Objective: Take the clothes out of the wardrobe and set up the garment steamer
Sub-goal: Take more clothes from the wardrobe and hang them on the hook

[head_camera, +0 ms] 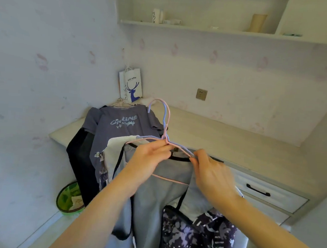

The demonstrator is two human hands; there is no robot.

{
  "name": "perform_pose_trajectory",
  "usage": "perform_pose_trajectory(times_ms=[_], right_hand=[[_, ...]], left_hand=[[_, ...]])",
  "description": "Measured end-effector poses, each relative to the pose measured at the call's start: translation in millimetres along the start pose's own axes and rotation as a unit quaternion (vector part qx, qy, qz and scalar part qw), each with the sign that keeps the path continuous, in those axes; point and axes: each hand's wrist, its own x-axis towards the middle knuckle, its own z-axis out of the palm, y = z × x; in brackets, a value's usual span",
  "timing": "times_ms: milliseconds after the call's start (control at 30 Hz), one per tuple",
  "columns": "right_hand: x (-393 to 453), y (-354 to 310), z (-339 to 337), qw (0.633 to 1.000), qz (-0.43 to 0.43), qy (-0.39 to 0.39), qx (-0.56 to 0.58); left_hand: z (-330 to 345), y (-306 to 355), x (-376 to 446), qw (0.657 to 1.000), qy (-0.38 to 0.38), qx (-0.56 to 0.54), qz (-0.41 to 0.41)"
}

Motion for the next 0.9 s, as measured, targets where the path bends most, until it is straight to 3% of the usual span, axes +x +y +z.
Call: perform_pose_trajectory(times_ms=[67,133,167,233,367,533,700,900], right_hand=[[15.5,15.5,11.0,0.999,-0.018,0.001,0.026],[29.6,32.5,21.3,0.998,-0.031,0.011,0.050],[36.2,40.8,26.6,0.997,-0.035,0.015,0.061],[49.7,56.2,36.4,0.996,-0.043,0.017,0.079],[75.5,79.9,53.7,0.992,-0.066,0.030,0.101],[105.1,94.7,71.2,0.988,-0.086,0.041,0.120],[137.0,98.0,92.3,0.986,-0.111,0.036,0.116],[193.0,79.4,117.3,0.983,-0.136,0.063,0.106]], left_hand=[[-27.0,-6.6,13.6,0.983,0.100,0.133,0.082],[-61.1,-17.7,29.9,0.917,0.208,0.301,0.161],[-76.4,-23.4,38.7,0.887,0.227,0.357,0.185],[-100.3,-37.6,57.9,0.868,0.185,0.420,0.187],[-116.1,-62.1,88.5,0.884,0.099,0.433,0.146],[-119.3,-76.7,111.9,0.859,0.101,0.471,0.174],[-135.0,-83.0,120.2,0.863,0.129,0.454,0.179],[-159.5,-59.3,148.6,0.774,0.253,0.544,0.203]])
